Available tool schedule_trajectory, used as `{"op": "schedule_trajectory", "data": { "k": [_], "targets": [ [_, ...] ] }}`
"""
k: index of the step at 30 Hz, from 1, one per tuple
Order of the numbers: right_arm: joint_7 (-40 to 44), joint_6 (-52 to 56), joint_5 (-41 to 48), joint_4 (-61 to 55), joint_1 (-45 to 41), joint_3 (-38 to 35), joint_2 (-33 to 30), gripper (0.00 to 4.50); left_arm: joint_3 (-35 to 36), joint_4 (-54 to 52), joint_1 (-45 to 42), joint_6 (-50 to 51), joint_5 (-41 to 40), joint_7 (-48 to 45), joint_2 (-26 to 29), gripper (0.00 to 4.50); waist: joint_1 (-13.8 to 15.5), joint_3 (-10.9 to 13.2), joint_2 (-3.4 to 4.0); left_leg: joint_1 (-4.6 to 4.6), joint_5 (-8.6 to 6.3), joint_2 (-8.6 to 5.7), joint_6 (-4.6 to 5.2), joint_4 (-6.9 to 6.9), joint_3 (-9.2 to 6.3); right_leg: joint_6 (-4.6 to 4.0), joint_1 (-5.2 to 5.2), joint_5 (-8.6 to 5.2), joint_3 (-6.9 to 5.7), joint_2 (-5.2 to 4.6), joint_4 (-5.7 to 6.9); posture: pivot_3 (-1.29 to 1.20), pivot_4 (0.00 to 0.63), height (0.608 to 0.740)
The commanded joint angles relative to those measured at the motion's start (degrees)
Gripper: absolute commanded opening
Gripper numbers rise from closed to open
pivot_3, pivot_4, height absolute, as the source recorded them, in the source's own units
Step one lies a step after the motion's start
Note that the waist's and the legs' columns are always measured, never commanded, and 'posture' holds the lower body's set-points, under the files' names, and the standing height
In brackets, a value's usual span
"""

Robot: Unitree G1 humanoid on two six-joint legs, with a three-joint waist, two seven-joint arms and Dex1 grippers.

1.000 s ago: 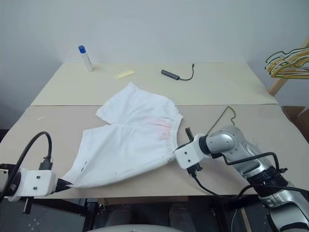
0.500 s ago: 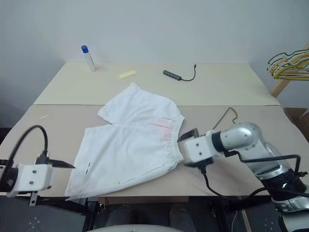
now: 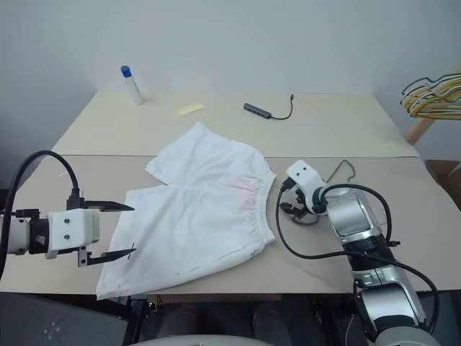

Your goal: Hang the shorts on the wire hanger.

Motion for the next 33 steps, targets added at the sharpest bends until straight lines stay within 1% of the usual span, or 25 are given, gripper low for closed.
{"op": "schedule_trajectory", "data": {
  "k": [1,5,9,11,13,16,19,22,27,29,33],
  "targets": [
    [-0.6,0.2,-0.8,-3.8,2.4,1.0,-3.9,4.50,-0.1,0.2,-1.1,-1.0,-0.3,0.6,0.2,4.49,0.0,0.0,0.00,0.00,0.00,0.01,0.00,0.01,-0.01,0.00,0.01,0.00,-0.02,0.00,-0.01,0.01,0.000,0.740],
    [1.3,0.6,0.8,-7.8,6.0,0.8,-8.7,4.50,-0.5,0.9,-1.4,-1.6,-0.1,0.6,0.4,4.49,-0.2,0.0,0.01,0.12,0.00,0.04,0.00,0.01,0.00,0.03,0.09,-0.01,-0.01,0.03,-0.01,0.01,0.000,0.740],
    [3.7,2.6,3.5,-11.7,9.9,-1.7,-13.7,4.50,-0.5,1.6,-1.5,-2.5,0.0,0.5,0.4,4.49,-0.3,0.0,0.00,0.13,0.00,0.04,0.00,0.01,0.00,0.09,0.12,-0.04,-0.01,0.03,-0.04,0.01,0.000,0.740],
    [3.8,3.4,4.9,-12.3,10.6,-3.4,-14.5,4.50,-0.7,2.0,-1.4,-3.0,0.3,0.5,0.3,4.49,-0.3,0.0,0.00,0.10,0.00,0.04,0.00,0.01,0.00,0.08,0.11,-0.04,-0.01,0.03,-0.09,0.00,0.000,0.740],
    [3.0,4.6,6.6,-12.3,9.8,-5.6,-13.9,4.50,-1.0,2.2,-1.4,-3.4,0.5,0.7,0.3,4.49,-0.5,0.0,-0.01,0.10,0.00,0.05,0.00,0.01,0.00,0.10,0.11,-0.03,-0.01,0.03,-0.11,0.00,0.000,0.740],
    [-0.2,8.9,10.0,-9.5,5.4,-11.5,-9.2,4.50,-1.8,2.1,-2.1,-3.5,0.6,1.0,0.0,4.49,-1.6,0.0,0.00,0.15,0.00,0.09,0.00,0.01,0.02,0.13,0.13,-0.03,0.01,0.08,-0.11,0.00,0.000,0.740],
    [-2.4,11.4,12.1,-7.0,2.6,-14.2,-6.0,4.50,-2.6,1.9,-3.1,-3.5,0.2,1.4,-0.3,4.49,-2.1,0.0,0.02,0.14,0.00,0.13,0.00,-0.01,0.01,0.08,0.13,0.00,0.03,0.15,-0.11,0.00,0.000,0.740],
    [-7.5,13.2,12.2,-2.1,-0.4,-15.2,-0.9,4.50,-3.3,1.4,-5.3,-3.4,-2.3,1.7,-1.8,4.49,-2.1,0.0,0.00,0.09,-0.01,0.14,0.02,-0.06,0.00,-0.01,0.11,0.06,0.01,0.15,-0.22,0.00,0.000,0.740],
    [-15.1,12.6,11.2,3.4,-2.4,-16.0,4.3,4.50,-3.5,-0.9,-7.9,-1.3,-8.3,2.4,-5.3,4.49,-2.2,0.0,0.01,0.00,-0.01,0.13,0.02,-0.04,-0.02,0.01,0.09,0.10,0.01,0.14,-0.24,0.01,0.000,0.740],
    [-17.0,12.4,10.8,4.4,-2.3,-15.3,4.9,4.50,-3.8,-1.3,-7.9,-0.9,-8.5,2.5,-5.3,4.49,-2.3,0.0,0.02,-0.04,-0.01,0.12,0.02,-0.04,-0.02,0.02,0.06,0.11,0.02,0.14,-0.25,0.02,0.000,0.740],
    [-21.1,11.9,11.4,5.5,-2.5,-17.5,6.8,4.50,-4.5,-1.5,-7.2,-1.3,-7.1,2.6,-4.8,4.49,-2.4,0.0,0.03,0.00,-0.01,0.12,0.03,-0.04,-0.04,0.03,0.08,0.12,0.01,0.14,-0.24,0.02,0.000,0.740]
  ]
}}
